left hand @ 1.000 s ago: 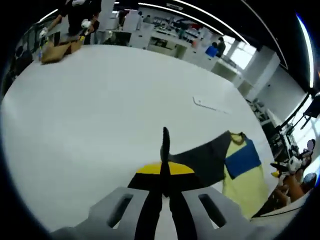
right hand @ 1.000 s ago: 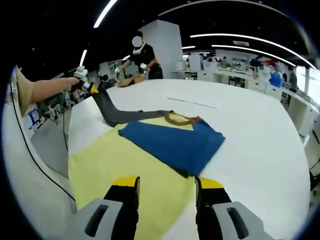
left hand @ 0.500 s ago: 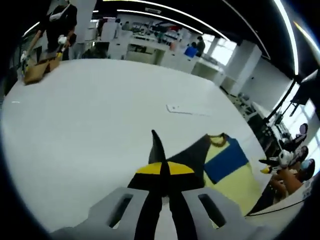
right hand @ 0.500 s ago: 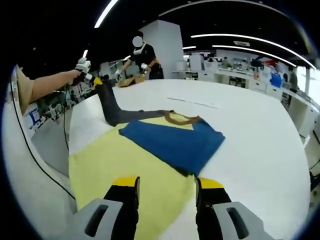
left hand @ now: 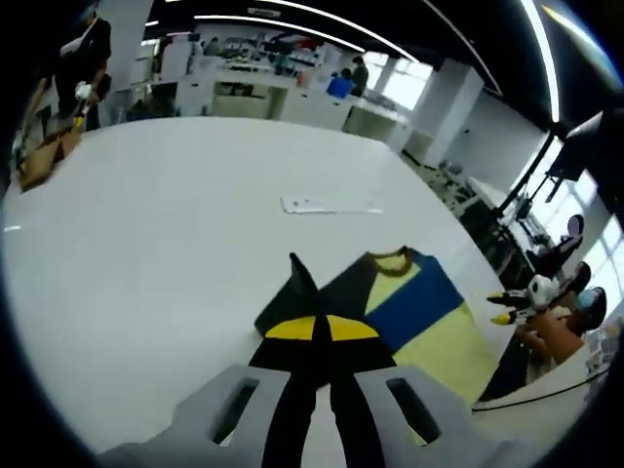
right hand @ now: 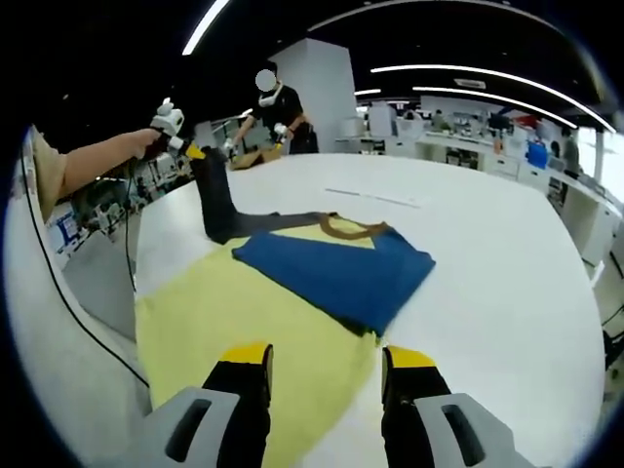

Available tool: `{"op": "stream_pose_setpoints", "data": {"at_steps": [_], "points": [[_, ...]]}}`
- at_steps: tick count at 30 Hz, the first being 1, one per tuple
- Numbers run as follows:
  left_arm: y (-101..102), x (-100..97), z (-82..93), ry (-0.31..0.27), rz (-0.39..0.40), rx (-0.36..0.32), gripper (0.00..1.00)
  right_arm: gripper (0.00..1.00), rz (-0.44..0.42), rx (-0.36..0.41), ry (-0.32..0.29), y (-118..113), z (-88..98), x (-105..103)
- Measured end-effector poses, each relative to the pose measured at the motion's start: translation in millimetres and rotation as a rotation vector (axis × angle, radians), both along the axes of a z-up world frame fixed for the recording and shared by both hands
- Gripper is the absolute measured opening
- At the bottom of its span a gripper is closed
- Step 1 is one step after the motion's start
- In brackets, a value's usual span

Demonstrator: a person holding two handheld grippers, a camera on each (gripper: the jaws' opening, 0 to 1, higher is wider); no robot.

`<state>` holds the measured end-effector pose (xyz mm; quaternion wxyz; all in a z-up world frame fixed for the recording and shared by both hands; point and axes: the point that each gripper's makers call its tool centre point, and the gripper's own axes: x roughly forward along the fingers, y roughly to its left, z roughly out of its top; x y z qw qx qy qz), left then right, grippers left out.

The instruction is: Fold the garment on the visible template until the final outline fits inside the template.

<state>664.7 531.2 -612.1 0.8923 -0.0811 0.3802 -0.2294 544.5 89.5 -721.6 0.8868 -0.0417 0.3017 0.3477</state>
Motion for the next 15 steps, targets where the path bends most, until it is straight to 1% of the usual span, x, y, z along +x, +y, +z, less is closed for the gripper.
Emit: {"op": "stream_pose_setpoints", "data": {"at_steps": [2,6,15], "points": [[-10.9,-4.2,1.4,0.0,-0.016,0.0,0.0,0.41,-0.002,0.001,-0.001,-1.3,0.3,0.1],[-24.7,-8.4,4.3,0.0,-0.039,0.006,0.0,0.41,-0.007,0.006,-0.002,-3.4,1.0,-0.2],[-55.2,-8.3,10.5,-0.017,-0.078,-0.013,0.0,0.41,-0.007,0.007,0.003,-4.8,-2.8,-2.7]]}}
